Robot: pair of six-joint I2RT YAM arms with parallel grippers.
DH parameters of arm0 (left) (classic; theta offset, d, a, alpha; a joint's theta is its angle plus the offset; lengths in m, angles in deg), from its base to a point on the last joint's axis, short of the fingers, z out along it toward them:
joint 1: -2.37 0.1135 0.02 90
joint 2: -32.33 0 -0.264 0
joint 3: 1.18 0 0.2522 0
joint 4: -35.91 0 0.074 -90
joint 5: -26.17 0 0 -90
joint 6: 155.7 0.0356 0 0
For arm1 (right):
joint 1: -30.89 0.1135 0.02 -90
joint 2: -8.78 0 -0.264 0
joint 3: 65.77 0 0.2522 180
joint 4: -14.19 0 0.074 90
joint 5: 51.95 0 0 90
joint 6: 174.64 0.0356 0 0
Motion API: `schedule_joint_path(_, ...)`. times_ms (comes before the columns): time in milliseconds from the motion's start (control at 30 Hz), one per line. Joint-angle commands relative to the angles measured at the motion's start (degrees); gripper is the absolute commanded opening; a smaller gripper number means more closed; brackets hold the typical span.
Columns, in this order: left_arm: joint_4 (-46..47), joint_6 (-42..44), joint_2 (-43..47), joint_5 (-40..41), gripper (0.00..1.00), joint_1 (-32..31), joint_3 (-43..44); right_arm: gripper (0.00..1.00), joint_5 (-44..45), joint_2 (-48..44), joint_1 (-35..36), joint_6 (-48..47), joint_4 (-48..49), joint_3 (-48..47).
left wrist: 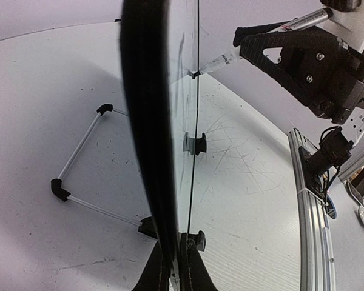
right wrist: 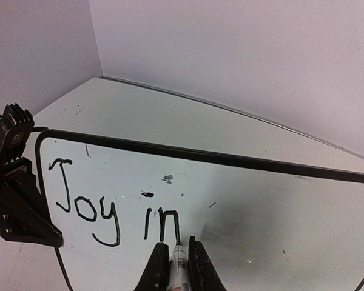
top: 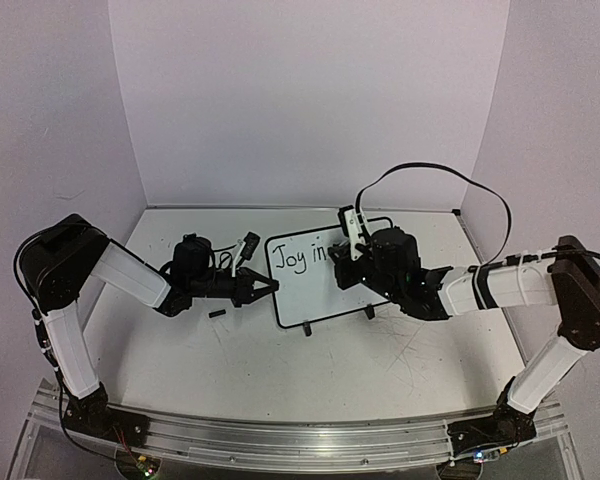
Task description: Write a sentence on the whiteboard
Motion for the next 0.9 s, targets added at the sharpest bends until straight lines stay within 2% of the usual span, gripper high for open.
schedule_joint_path(0,-3.3,3.6,1.0,1.4,0.00,0.0,0.9,0.00,1.3,-0.8,-0.3,0.6,-0.3,0.0)
schedule_joint_path(233,-3.3,3.6,0.9,1.7,0.00,0.0,1.0,0.00,-1.2,-7.0,-0.5,0.2,0.0,-0.7)
schedule_joint_path(333,-3.3,3.8,1.0,1.8,0.00,0.0,1.0,0.00,-3.8,-9.8,-3.2,1.2,0.1,1.9)
schedule_joint_path(500,-3.3,4.3,1.2,2.2,0.00,0.0,0.5,0.00,-7.9,-10.4,-5.5,-1.4,0.4,3.1)
schedule_joint_path(867,-3.5,4.2,1.9,2.6,0.00,0.0,0.2,0.00,-9.8,-7.7,-5.5,-2.6,2.4,1.9)
